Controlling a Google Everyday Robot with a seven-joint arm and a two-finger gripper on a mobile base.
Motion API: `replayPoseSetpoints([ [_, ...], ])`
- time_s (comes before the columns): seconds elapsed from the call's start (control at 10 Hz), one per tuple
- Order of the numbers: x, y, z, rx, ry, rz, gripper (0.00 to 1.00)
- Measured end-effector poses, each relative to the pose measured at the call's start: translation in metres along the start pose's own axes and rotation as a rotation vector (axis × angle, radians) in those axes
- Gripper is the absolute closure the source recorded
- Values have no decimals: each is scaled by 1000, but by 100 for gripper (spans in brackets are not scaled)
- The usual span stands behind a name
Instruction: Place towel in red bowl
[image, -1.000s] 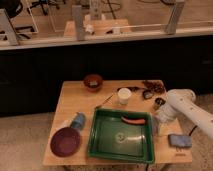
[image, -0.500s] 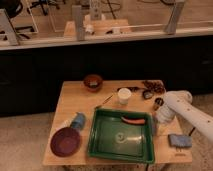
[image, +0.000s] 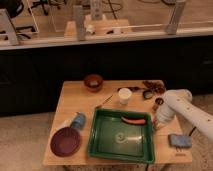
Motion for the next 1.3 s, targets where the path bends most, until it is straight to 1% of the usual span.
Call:
replayPoseSetpoints([
  [0.1,1,0,0,0,0,2,100],
  [0.2,1,2,-1,15,4,13,100],
  [0.3,2,3,-8,55,5,33,100],
  [0.4,3,3,-15,78,0,43,100],
  [0.5,1,1,-32,112,-8,47,100],
  [0.7,-7,-12,-60,154,-27,31,100],
  [0.8,-18,-25,-75,175,-39,4,100],
  [0.9,-30,-34,-84,187,-43,-19,100],
  [1.3,-103,-71,-108,235,-47,-146,100],
])
